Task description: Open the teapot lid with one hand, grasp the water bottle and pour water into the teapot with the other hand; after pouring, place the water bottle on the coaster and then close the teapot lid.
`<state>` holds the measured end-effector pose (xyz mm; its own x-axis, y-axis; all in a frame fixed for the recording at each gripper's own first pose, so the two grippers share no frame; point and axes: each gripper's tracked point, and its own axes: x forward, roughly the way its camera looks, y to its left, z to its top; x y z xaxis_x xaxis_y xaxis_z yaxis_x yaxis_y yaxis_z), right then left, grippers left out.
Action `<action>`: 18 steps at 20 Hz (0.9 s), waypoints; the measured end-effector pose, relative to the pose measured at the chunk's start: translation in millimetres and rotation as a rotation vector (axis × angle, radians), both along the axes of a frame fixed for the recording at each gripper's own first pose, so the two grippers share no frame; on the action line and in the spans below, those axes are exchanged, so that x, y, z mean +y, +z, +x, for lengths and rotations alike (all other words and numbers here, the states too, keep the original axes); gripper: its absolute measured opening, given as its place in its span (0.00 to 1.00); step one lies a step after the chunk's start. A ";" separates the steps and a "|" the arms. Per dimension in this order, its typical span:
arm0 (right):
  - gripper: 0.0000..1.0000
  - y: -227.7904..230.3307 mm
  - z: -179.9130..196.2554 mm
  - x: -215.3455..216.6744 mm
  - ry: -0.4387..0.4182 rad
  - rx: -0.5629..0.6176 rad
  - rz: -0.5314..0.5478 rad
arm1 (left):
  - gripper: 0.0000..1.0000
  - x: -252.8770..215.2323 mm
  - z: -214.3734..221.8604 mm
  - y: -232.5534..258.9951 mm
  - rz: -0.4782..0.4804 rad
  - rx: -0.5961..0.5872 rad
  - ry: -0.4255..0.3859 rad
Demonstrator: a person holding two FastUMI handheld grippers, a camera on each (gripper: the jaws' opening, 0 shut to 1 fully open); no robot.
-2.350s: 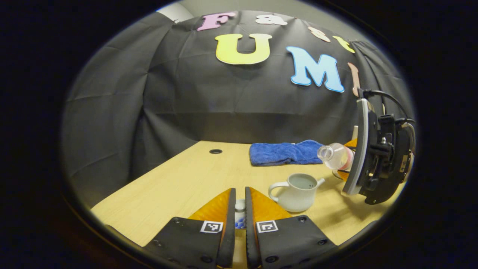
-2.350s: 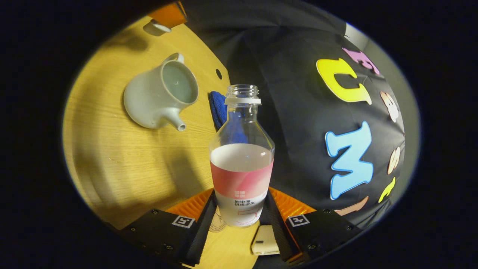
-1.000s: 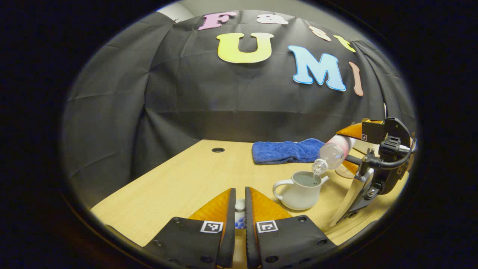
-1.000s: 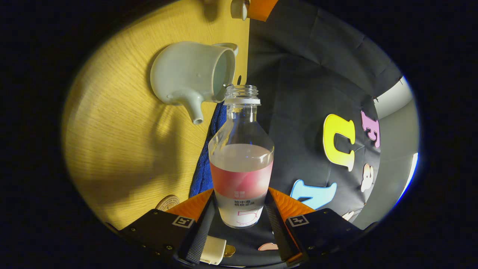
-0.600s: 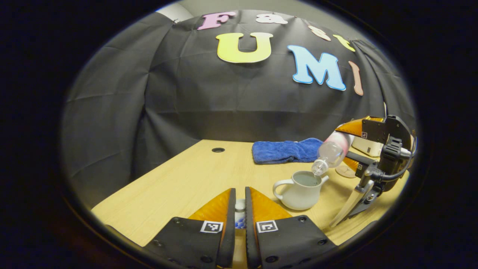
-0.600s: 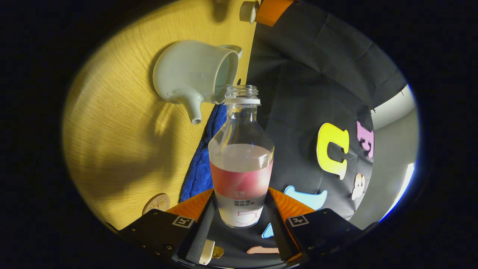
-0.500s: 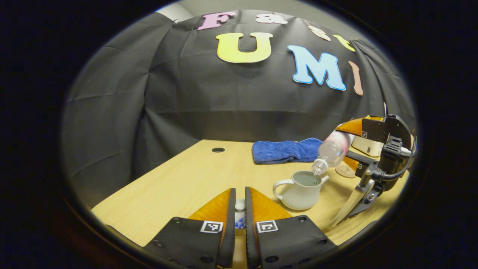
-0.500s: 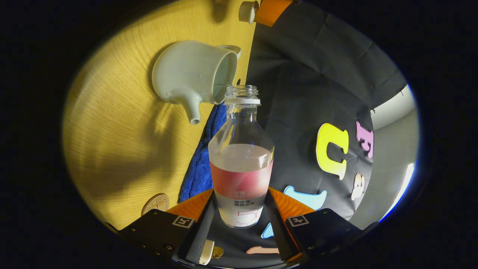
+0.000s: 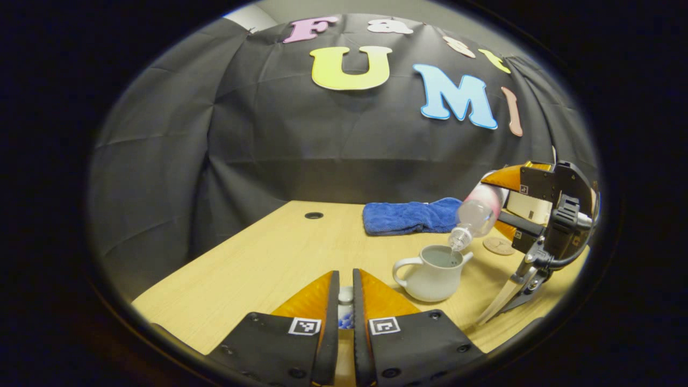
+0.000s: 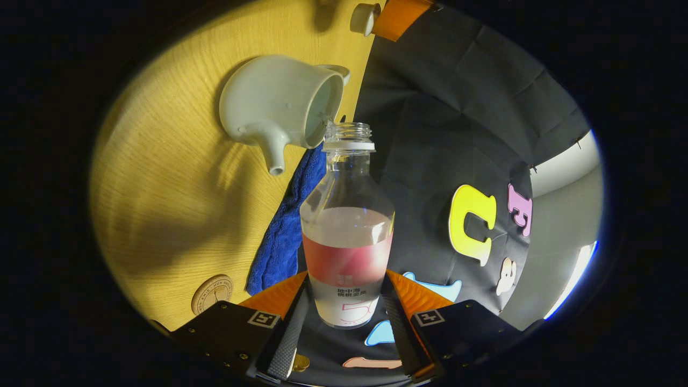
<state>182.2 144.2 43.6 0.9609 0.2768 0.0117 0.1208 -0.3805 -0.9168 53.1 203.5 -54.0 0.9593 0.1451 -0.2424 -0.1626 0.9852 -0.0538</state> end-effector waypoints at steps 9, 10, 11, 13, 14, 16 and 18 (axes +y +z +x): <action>0.75 13.9 1.2 6.8 0.023 -0.039 -0.031 | 0.20 -1.0 -0.7 0.0 0.009 0.000 -0.001; 0.75 15.9 1.1 7.8 0.028 -0.046 -0.033 | 0.19 -1.5 -0.6 -0.2 0.010 0.000 0.000; 0.75 18.0 1.7 9.7 0.032 -0.051 -0.038 | 0.20 -1.1 0.3 -0.9 0.012 0.000 -0.001; 0.75 21.0 1.5 12.0 0.036 -0.061 -0.049 | 0.20 -1.1 -0.6 0.0 0.013 0.001 -0.002; 0.75 21.6 1.5 11.9 0.040 -0.064 -0.053 | 0.20 -1.0 -0.3 0.6 0.013 0.001 -0.002; 0.75 25.9 0.5 14.5 0.053 -0.090 -0.074 | 0.20 -1.2 0.0 0.0 0.012 0.002 -0.003; 0.75 26.8 -0.1 17.5 0.068 -0.109 -0.088 | 0.20 -1.3 -0.4 0.8 0.012 0.002 -0.003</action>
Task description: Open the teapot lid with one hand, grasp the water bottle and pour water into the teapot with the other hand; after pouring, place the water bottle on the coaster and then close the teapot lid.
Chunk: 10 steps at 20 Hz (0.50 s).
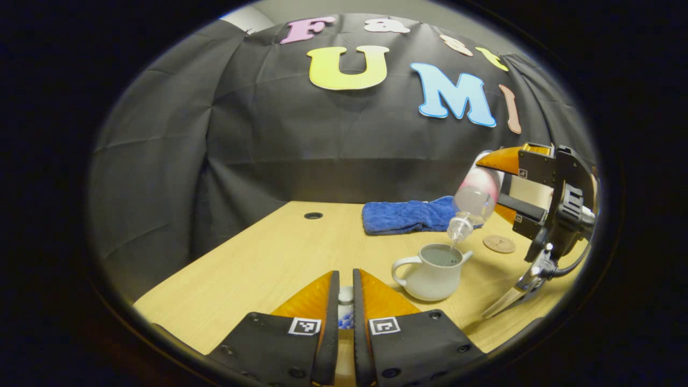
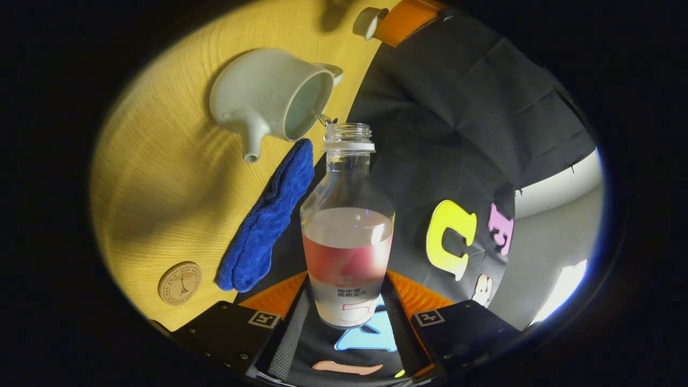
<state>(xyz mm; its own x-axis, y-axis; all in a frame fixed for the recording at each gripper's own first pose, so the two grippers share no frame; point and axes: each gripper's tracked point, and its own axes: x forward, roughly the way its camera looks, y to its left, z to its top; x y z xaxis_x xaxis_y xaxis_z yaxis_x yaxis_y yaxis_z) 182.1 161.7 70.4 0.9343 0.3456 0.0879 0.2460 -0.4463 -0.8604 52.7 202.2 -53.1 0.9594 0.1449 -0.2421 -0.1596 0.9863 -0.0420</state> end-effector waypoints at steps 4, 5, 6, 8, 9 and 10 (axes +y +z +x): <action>0.75 4.4 -1.0 3.0 0.014 -0.038 -0.025 | 0.20 0.1 0.5 -0.6 -0.001 -0.001 0.001; 0.75 6.0 -0.4 4.4 0.021 -0.052 -0.035 | 0.20 -0.1 0.0 -1.1 -0.002 -0.002 0.001; 0.75 6.3 -1.5 5.3 0.029 -0.060 -0.047 | 0.20 0.1 0.1 -0.6 -0.002 -0.002 0.002; 0.75 7.6 -3.4 9.7 0.049 -0.086 -0.071 | 0.20 0.2 -0.2 0.2 -0.003 -0.002 0.001; 0.75 8.3 -3.3 11.0 0.054 -0.094 -0.076 | 0.20 0.5 0.1 -1.9 -0.003 -0.002 0.002; 0.75 8.7 -4.0 12.3 0.060 -0.104 -0.082 | 0.20 0.9 0.4 -1.1 -0.003 -0.002 0.002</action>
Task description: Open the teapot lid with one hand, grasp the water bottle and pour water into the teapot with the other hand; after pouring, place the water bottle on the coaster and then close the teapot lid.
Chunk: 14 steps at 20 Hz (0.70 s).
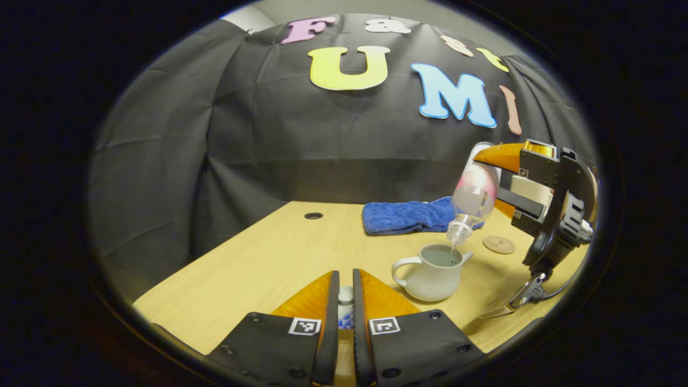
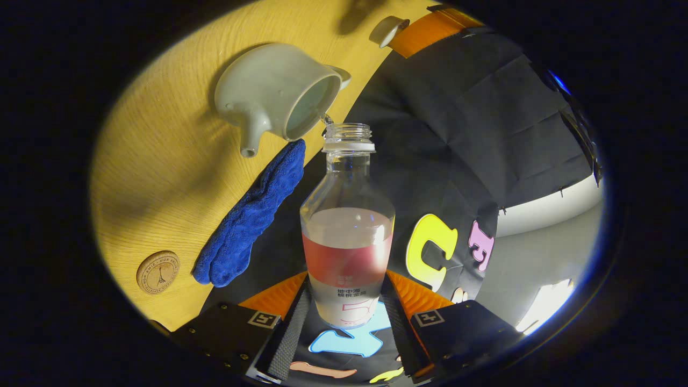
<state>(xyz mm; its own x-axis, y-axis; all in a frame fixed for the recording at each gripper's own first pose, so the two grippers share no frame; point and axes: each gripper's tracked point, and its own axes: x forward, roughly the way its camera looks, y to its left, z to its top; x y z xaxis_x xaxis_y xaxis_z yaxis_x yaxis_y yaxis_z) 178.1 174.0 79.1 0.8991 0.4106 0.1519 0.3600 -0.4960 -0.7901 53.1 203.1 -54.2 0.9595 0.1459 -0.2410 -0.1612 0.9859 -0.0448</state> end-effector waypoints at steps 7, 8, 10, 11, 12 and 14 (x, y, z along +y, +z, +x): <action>0.75 -0.6 -0.3 6.8 0.020 -0.025 -0.028 | 0.20 -0.1 -0.9 0.2 0.000 0.001 0.000; 0.75 -1.0 -0.6 7.5 0.021 -0.026 -0.031 | 0.20 0.2 -0.5 0.8 0.001 0.001 0.000; 0.75 -0.5 -1.4 8.7 0.028 -0.034 -0.039 | 0.20 0.2 -0.6 1.3 0.001 0.001 0.002; 0.75 -0.7 -2.2 9.3 0.030 -0.036 -0.041 | 0.20 -0.1 -0.3 1.5 0.001 0.000 0.003; 0.75 -1.2 -2.0 9.0 0.030 -0.034 -0.039 | 0.19 0.0 -1.0 1.9 0.000 0.001 0.002; 0.75 -1.1 -1.6 8.7 0.030 -0.034 -0.039 | 0.20 -0.4 -0.8 1.4 0.000 0.002 0.001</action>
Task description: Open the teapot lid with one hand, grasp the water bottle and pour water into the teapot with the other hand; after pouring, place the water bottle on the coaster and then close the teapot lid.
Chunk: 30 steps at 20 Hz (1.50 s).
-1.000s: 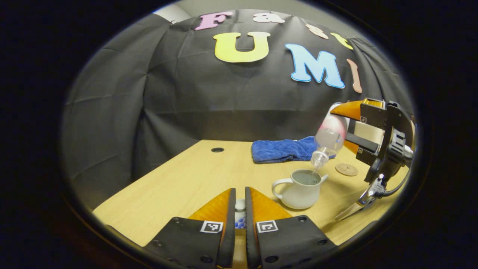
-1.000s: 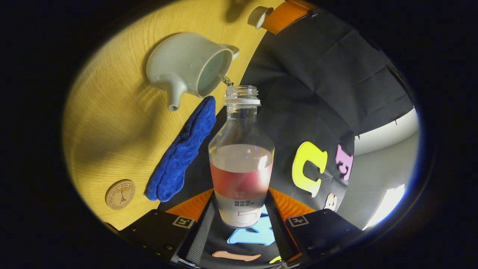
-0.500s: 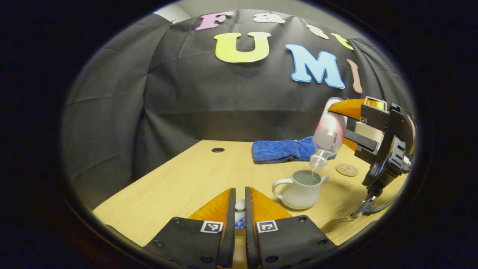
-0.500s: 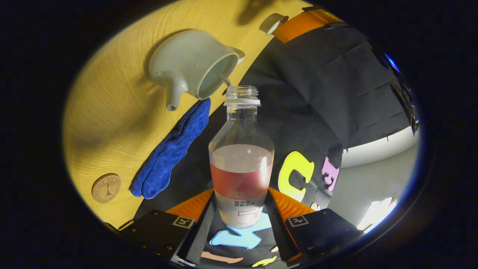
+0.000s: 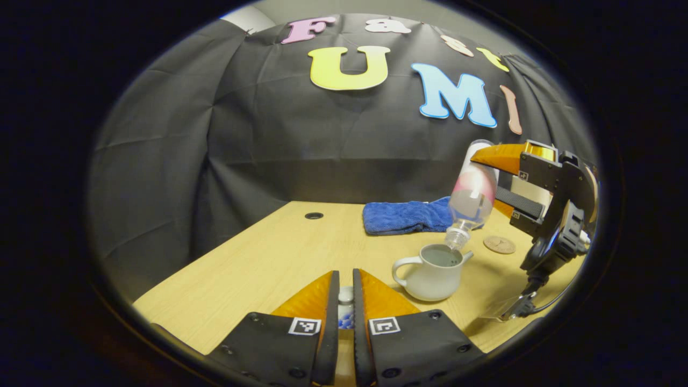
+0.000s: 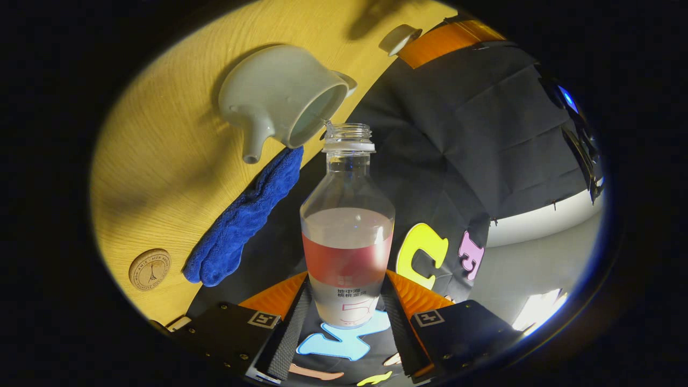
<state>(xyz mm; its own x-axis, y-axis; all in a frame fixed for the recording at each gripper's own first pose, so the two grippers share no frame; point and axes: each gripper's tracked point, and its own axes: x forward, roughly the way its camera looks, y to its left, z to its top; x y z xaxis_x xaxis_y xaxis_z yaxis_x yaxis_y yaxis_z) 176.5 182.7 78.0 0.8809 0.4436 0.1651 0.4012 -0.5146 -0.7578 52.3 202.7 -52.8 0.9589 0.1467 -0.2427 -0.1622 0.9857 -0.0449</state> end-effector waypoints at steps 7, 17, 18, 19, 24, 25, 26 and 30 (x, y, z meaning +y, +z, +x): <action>0.75 -10.4 4.3 -12.2 -0.040 0.091 0.092 | 0.20 0.3 -0.6 -0.5 -0.001 -0.002 0.000; 0.76 -42.0 5.6 -56.4 -0.136 0.523 0.751 | 0.20 -1.8 4.0 -2.4 0.001 0.005 -0.004; 0.76 -40.7 5.2 -60.6 -0.140 0.572 0.851 | 0.20 -1.9 3.8 -2.0 0.004 0.007 -0.004; 0.76 -41.8 4.8 -67.3 -0.149 0.619 0.957 | 0.20 -1.6 2.7 -2.5 0.006 0.009 -0.004; 0.76 -36.7 23.3 -116.2 -0.213 0.814 1.480 | 0.20 -3.1 5.3 0.0 0.014 0.009 -0.003; 0.76 -38.7 25.0 -125.7 -0.236 0.817 1.551 | 0.19 -3.6 5.4 2.7 0.016 0.005 -0.003; 0.76 -43.6 25.4 -135.9 -0.251 0.817 1.608 | 0.20 -4.4 6.2 5.9 0.017 0.002 -0.003; 0.76 -58.7 26.5 -144.3 -0.264 0.886 1.837 | 0.20 -10.5 13.2 18.1 0.018 -0.021 -0.011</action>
<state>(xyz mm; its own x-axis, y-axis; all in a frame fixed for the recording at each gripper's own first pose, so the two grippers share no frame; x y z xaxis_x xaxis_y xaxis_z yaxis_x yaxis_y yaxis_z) 203.1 38.4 19.4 0.9557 0.1671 -0.2424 -0.2278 0.9412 -0.2493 65.5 192.2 -34.8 0.9653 0.1403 -0.2202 -0.1506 0.9881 -0.0306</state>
